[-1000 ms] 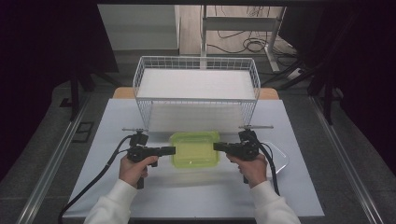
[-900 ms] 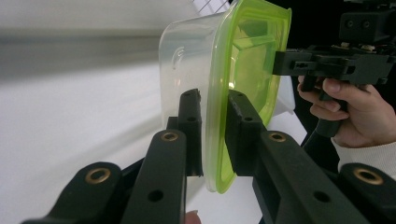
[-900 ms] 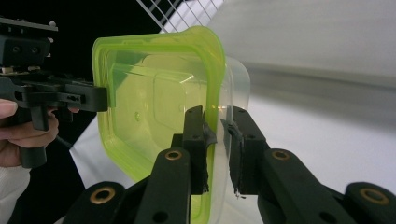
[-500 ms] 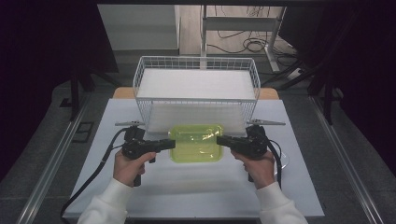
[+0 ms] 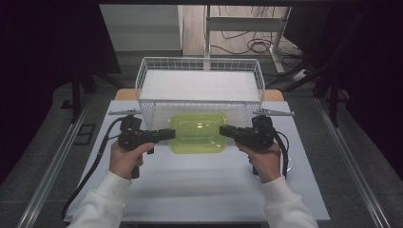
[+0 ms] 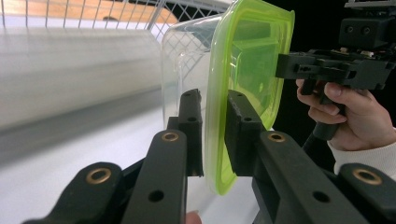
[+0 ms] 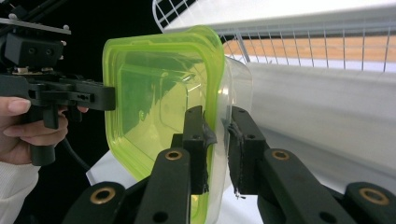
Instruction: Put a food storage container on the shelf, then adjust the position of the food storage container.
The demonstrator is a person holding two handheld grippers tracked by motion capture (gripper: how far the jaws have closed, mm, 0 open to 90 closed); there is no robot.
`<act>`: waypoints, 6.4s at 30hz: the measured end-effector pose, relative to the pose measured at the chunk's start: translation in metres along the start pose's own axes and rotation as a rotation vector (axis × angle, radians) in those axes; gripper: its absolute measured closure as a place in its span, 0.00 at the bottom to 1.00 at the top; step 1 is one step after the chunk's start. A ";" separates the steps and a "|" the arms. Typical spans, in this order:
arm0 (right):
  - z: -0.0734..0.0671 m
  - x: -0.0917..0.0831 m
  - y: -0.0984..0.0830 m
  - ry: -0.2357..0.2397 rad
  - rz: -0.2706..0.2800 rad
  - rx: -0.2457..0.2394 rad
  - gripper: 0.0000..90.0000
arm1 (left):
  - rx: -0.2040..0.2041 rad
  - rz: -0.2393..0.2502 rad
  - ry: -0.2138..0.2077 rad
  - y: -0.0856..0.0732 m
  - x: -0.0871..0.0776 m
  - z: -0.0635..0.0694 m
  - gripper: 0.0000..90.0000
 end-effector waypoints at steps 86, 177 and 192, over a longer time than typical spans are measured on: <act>0.089 0.101 0.112 -0.166 -0.071 0.221 0.83 | -0.241 -0.066 0.066 0.137 0.106 -0.089 0.87; 0.056 -0.092 -0.050 -0.210 -0.191 -0.139 0.40 | 0.179 -0.140 0.210 -0.073 -0.050 -0.045 0.34; 0.085 -0.113 -0.047 -0.301 -0.208 -0.107 0.51 | 0.162 -0.170 0.226 -0.083 -0.049 -0.053 0.33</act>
Point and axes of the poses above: each handheld gripper's, and its own axes: x roughly forward along the jaws, y roughly out of its top, z roughly to its right, the point moved 4 cm from there along x, roughly forward along the jaws, and after that the axes turned 15 degrees about z, right-handed, at the moved point
